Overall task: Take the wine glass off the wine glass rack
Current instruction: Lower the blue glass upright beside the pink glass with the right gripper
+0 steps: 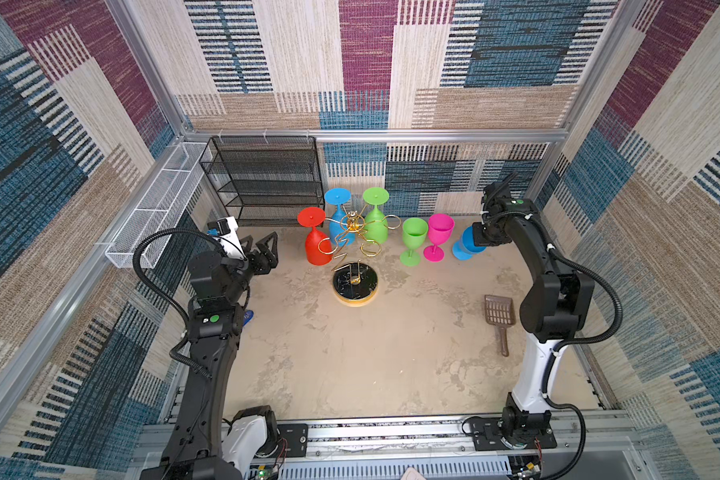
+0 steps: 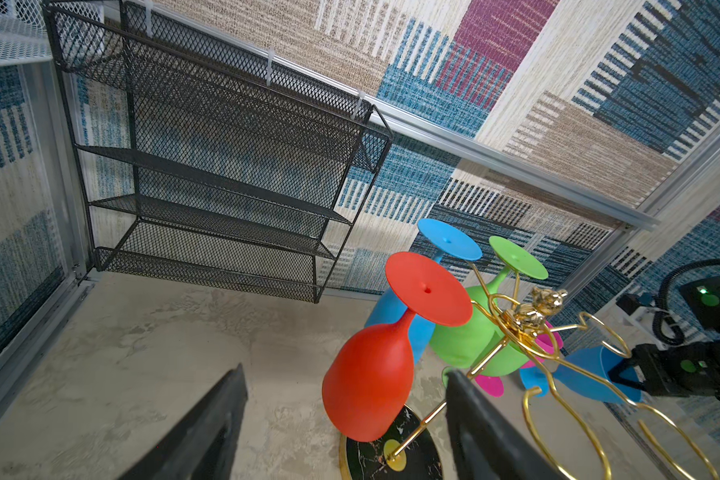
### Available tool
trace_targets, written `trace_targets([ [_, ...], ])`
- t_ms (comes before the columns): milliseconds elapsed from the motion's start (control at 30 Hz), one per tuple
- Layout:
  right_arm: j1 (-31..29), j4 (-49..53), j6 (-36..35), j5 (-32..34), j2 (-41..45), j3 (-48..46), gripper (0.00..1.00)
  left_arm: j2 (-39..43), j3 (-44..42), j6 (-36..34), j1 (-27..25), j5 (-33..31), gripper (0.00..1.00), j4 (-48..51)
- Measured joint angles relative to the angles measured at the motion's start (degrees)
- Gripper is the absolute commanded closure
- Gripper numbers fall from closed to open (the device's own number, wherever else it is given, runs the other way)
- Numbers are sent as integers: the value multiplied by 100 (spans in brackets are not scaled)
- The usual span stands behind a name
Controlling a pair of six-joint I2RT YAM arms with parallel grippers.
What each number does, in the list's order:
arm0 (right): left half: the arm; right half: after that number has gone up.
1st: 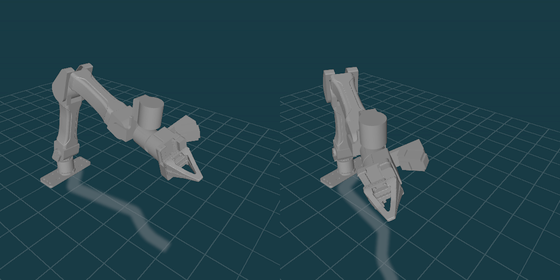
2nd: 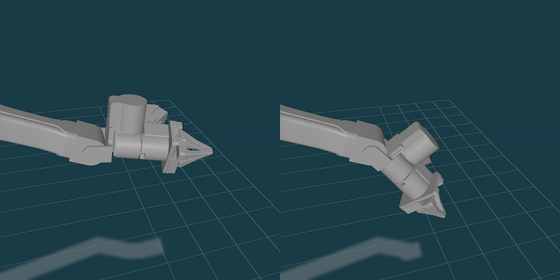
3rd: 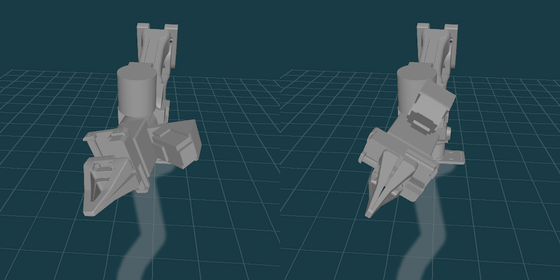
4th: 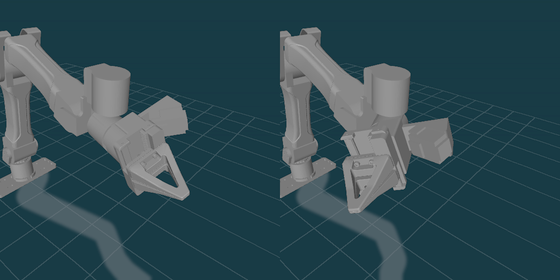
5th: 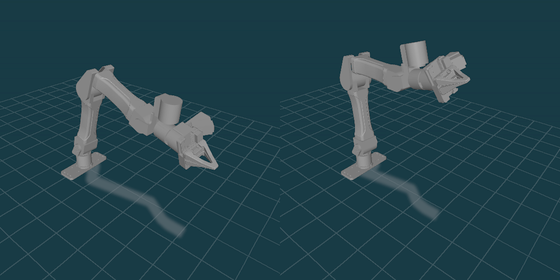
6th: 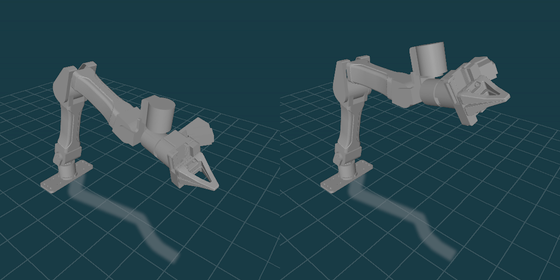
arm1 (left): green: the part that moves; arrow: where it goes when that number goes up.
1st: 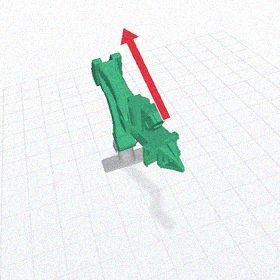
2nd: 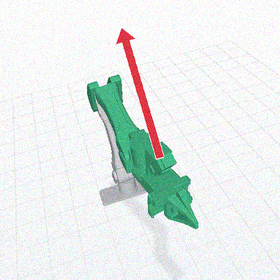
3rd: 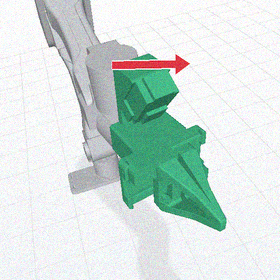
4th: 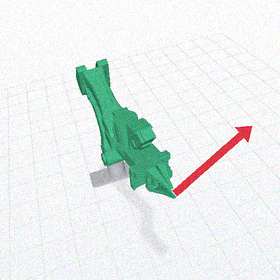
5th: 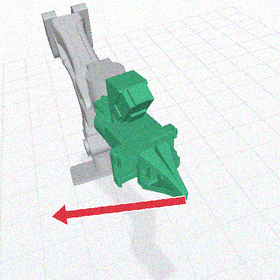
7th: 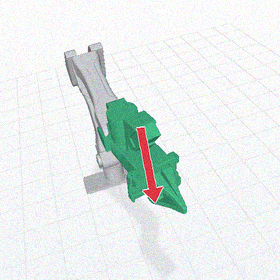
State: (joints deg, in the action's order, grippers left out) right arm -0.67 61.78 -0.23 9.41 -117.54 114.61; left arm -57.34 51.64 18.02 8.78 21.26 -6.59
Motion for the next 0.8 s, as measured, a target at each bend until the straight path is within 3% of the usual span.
trace_targets([
  [567, 0, 227, -22, -44, -328, 389, 87, -2, -4, 0, 0, 0, 23, 35],
  [800, 0, 236, -24, -122, -341, 468, 72, -2, -11, 0, 0, 0, 23, 81],
])
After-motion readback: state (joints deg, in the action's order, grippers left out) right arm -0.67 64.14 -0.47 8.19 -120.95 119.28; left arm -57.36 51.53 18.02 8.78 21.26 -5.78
